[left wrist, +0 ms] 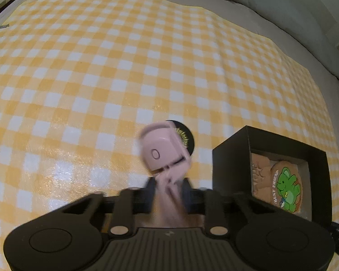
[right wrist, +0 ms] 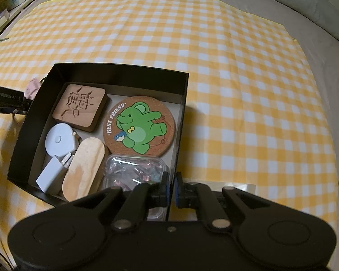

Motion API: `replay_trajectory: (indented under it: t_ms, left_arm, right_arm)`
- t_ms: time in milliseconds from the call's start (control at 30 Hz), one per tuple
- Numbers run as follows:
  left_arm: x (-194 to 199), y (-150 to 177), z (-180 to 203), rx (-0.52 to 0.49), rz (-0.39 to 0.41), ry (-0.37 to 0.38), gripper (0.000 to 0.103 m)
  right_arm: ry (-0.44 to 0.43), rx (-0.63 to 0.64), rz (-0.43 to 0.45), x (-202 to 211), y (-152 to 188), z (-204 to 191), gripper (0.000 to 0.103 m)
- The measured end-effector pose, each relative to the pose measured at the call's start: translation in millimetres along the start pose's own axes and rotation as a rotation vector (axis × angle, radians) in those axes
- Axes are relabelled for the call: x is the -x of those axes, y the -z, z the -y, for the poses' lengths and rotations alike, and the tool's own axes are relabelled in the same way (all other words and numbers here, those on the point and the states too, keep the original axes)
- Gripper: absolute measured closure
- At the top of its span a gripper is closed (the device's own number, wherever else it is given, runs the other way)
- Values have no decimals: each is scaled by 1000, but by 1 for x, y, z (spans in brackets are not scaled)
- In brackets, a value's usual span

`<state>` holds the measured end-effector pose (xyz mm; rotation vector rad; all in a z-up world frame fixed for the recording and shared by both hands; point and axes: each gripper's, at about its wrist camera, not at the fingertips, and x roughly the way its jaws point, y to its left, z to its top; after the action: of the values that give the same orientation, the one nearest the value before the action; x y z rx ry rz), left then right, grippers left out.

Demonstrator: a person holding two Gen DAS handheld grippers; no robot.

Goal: Organize rigid objects
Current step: 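Close the left gripper on the pink eyelash curler's handles and lift, then carry the eyelash curler over the box and release it onto the coaster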

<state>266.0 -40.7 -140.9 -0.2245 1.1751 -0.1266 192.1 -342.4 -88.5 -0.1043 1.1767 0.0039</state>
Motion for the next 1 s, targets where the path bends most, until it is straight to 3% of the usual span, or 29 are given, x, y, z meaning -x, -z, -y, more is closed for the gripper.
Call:
replay_trajectory:
  t_ms: [200,400,633,867,1000]
  left_arm:
    - [16,-1,-5,-52,54,10,84]
    - [41,-4,-10,-32,124,37,84]
    - [81,-7,16,-96,218,137,84]
    - [77,0,73,-193,177,258,83]
    - [53,10,110,-271,116,274,83]
  right_arm:
    - [-2,-1,0,0,0,0,98]
    - [0,-1,1,0,0,0,98]
    - [0,6,5,1,0,0,98]
    - [-1,15,14,3,3,-2,98]
    - [-14,-1,10,4,3,-1,98]
